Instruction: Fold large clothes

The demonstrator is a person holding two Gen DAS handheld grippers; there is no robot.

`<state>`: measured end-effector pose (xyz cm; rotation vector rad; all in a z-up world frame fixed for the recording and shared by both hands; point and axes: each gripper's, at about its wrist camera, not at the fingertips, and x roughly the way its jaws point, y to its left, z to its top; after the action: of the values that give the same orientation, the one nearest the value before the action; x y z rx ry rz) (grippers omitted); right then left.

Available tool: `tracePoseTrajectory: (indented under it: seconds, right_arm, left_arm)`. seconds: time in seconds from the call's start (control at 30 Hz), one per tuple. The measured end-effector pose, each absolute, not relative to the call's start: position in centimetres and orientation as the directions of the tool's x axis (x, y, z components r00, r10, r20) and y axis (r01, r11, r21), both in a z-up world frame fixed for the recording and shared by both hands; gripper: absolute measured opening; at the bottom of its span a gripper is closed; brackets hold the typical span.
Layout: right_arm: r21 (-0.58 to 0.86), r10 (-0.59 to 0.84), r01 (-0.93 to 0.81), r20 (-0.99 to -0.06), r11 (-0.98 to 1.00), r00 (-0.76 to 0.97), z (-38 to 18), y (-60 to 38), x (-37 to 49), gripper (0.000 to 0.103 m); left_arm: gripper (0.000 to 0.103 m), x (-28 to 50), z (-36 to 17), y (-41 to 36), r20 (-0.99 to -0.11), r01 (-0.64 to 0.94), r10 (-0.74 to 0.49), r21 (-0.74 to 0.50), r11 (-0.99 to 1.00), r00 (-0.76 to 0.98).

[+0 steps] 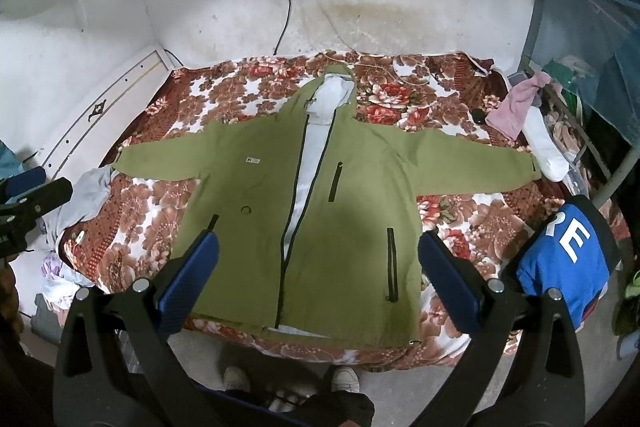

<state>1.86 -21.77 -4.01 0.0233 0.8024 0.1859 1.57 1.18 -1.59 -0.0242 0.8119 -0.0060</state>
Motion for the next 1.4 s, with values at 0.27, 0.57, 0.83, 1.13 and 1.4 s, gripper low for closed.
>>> tracePoseTrajectory:
  seconds: [0.27, 0.57, 0.83, 1.13, 1.4]
  right_arm:
    - [0.091, 0.175, -0.158, -0.71, 0.983, 0.682, -4.1, -21.6, 2.5, 0.098]
    - [0.1, 0.179, -0.154, -0.713, 0.983, 0.678, -4.1, -22.1, 3.5, 0.098]
    - [0.115, 0.195, -0.161, -0.711, 0.98, 0.675, -4.2, -23.0, 5.5, 0.098]
    - [0.149, 0.233, -0.182, -0.714, 0.972, 0.66, -3.3, -26.9, 12.2, 0.098]
    - [0.104, 0.168, -0.138, -0.766, 0.985, 0.62, -5.4, -26.6, 21.1, 0.098]
  left_arm:
    - [0.098, 2.8, -1.2, 1.3, -0.729, -0.002, -0.021, -0.031, 1.0, 0.684]
    - [0.098, 4.2, -1.4, 1.1, -0.727, -0.01, -0.006, -0.018, 1.0, 0.687]
    - [0.098, 5.1, -1.6, -0.4, -0.718, -0.016, 0.011, 0.0, 1.0, 0.696]
    - [0.098, 9.8, -2.2, -2.0, -0.748, -0.1, 0.025, -0.056, 0.993, 0.663]
    - [0.098, 18.5, -4.3, 0.6, -0.788, -0.069, -0.009, -0.065, 0.995, 0.615]
